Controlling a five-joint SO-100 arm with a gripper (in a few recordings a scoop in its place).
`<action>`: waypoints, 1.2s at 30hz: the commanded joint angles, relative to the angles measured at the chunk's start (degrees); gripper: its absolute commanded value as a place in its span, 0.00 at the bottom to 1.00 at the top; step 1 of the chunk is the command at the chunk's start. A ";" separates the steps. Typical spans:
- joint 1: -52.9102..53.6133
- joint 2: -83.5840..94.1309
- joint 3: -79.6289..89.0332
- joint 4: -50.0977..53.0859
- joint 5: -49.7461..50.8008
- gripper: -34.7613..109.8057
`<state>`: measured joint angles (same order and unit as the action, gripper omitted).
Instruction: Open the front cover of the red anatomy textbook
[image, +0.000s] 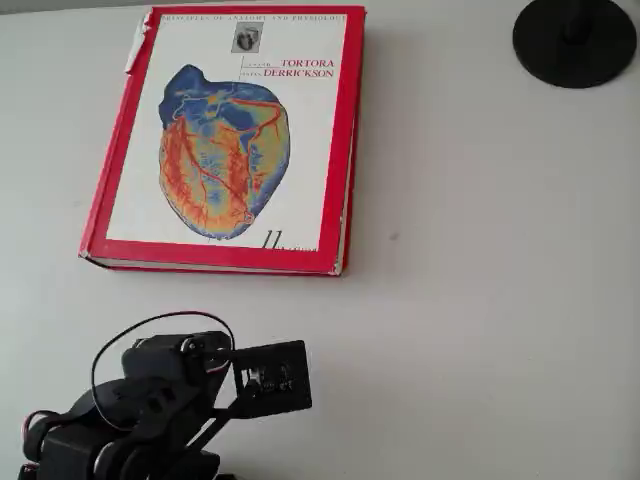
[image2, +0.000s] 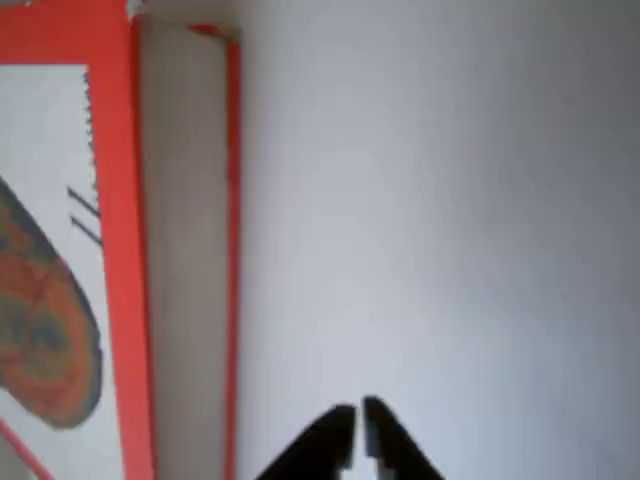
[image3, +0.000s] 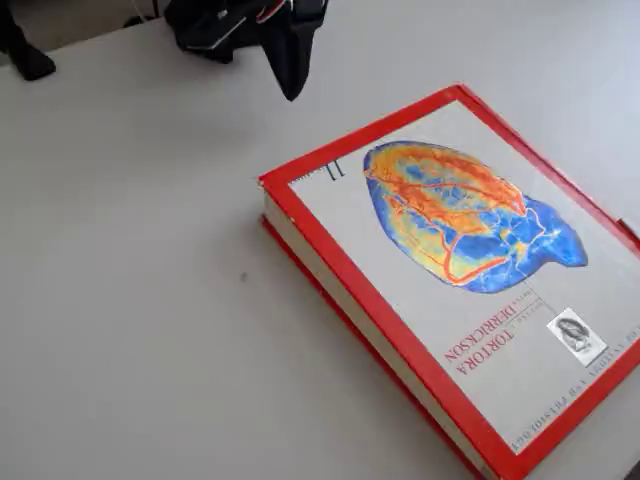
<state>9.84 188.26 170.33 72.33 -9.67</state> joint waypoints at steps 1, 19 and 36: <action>-0.26 0.09 -0.09 1.14 -0.44 0.25; 9.76 0.09 1.32 -14.06 -15.12 0.33; 8.26 -41.40 -9.49 -46.14 -11.87 0.39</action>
<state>17.31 154.25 167.52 31.99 -22.06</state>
